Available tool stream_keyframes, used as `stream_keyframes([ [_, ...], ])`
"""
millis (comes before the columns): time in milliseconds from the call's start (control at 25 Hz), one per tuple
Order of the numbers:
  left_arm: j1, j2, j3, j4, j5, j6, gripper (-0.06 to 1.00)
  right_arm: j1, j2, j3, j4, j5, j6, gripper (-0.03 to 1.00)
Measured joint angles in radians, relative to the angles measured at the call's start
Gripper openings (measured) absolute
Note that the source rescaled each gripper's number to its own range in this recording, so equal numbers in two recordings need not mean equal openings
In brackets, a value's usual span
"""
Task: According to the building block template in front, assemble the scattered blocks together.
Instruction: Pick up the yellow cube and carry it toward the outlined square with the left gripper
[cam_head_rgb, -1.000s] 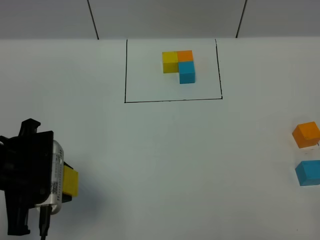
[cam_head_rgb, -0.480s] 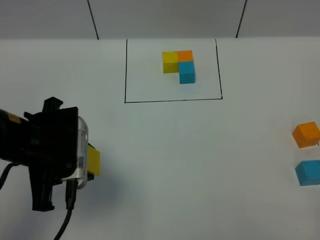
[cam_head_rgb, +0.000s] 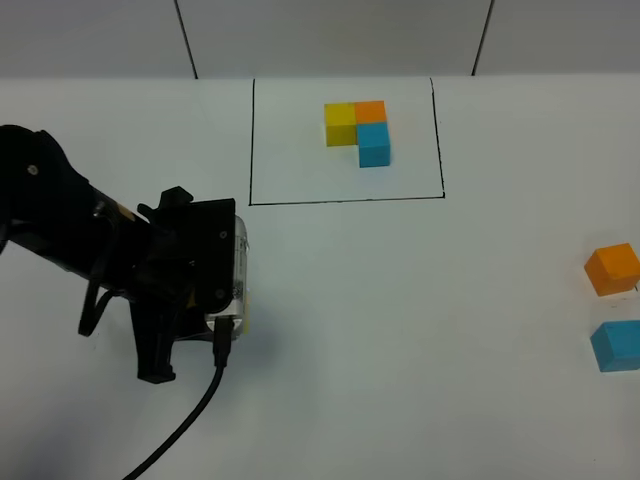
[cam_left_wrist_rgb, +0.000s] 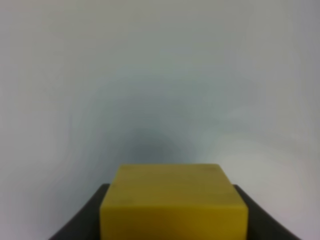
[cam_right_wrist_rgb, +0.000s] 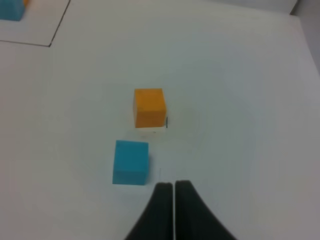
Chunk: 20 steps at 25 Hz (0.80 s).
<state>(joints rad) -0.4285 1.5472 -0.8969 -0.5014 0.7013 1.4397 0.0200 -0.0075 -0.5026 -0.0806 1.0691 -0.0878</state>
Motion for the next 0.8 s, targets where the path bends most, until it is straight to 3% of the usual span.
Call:
stream_keyframes([
  [280,0.0,0.11,-0.013,-0.001,-0.116,0.015,0.52,0.0,0.0,0.0,0.0,0.0,0.0,0.01],
  [800,0.0,0.243,-0.162,0.017,-0.126,0.032,0.52,0.0,0.0,0.0,0.0,0.0,0.0,0.01],
])
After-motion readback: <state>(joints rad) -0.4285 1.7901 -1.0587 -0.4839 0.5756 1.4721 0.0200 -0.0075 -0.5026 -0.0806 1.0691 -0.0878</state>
